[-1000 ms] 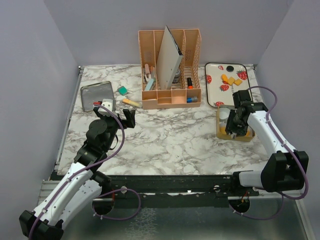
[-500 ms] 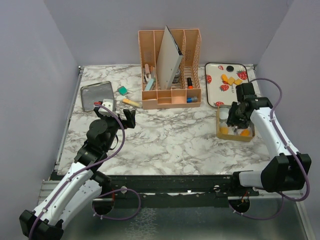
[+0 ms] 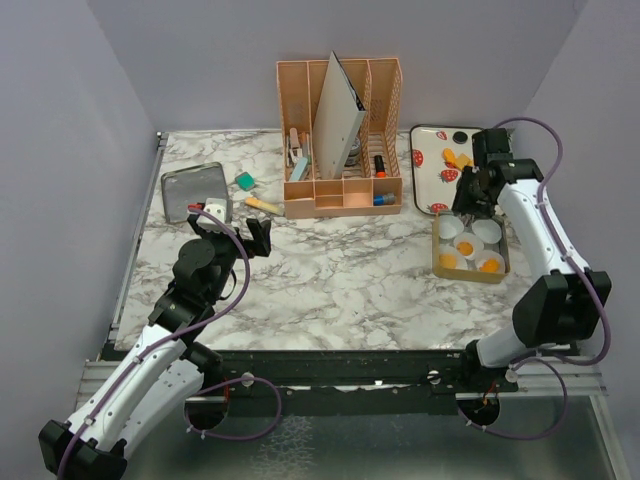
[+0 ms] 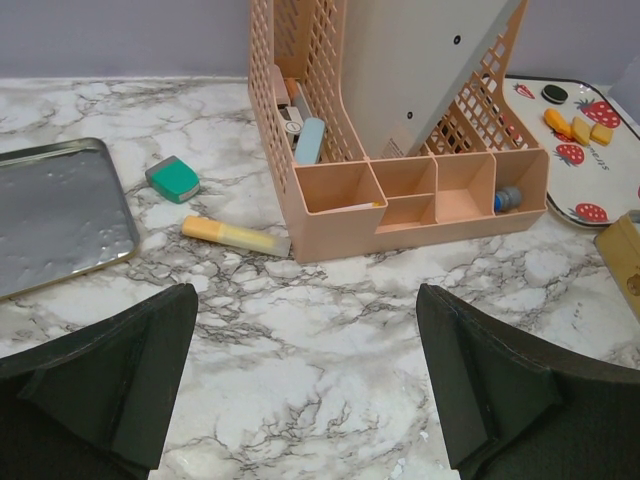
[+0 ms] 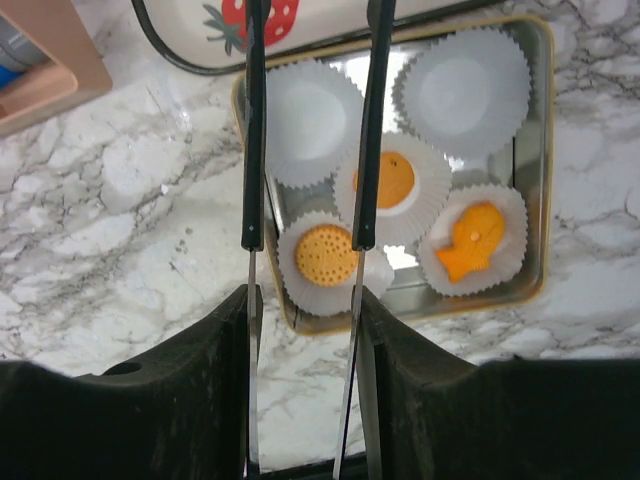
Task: Pack the cookies
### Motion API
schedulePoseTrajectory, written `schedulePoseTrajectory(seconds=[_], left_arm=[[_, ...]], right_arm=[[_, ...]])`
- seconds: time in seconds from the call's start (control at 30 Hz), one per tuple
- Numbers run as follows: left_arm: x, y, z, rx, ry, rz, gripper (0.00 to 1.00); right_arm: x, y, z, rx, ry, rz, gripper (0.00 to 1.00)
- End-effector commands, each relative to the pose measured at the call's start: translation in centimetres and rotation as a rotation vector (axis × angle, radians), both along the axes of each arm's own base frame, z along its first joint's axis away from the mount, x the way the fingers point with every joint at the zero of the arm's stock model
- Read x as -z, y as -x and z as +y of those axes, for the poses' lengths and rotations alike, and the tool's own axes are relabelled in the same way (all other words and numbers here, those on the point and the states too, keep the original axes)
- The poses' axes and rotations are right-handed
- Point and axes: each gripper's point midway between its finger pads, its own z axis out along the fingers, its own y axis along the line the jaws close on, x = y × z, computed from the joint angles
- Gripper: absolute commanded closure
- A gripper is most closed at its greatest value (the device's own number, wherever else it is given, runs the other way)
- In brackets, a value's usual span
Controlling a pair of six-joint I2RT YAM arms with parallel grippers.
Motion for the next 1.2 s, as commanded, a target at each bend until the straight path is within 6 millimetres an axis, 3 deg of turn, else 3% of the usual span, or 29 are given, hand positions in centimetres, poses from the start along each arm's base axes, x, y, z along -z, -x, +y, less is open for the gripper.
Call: schedulePoseTrajectory(seconds=[0.0,0.13,0.3,0.53,0.87,1.17], left_arm=[[0.2,0.2,-0.1,0.009,0.000,-0.004,0.01],[0.1,0.3,-0.1,0.007,-0.001,-0.006,0.01],[0.0,0.3,0.0,0.004,-0.003,-0.010,0.01],[0.3,0.1,0.0,0.002,-0.013,-0.003,0.01],[0.9,-0.2,-0.2,0.007,-0.033,0.018,0.01],[1.2,-0.4,-0.2,0.007,-0.042,0.025,0.01]], right_arm=[[0.1,-4.3,-1.1,0.013,0.022,-0.053,0.58],[0.7,-7.9,-1.5,0.017,-0.007,-0.082,0.58],[1.8,-12.1,-4.1,0.064,-0.014,-0.107,0.59],[3.9,-15.9,-7.9,0.140,0.051,-0.090,0.60],[6.9,-19.1,-8.8,0.122,0.043,-0.042,0.59],[9.3,-19.8,-8.6,0.118,0.029,0.002,0.59]])
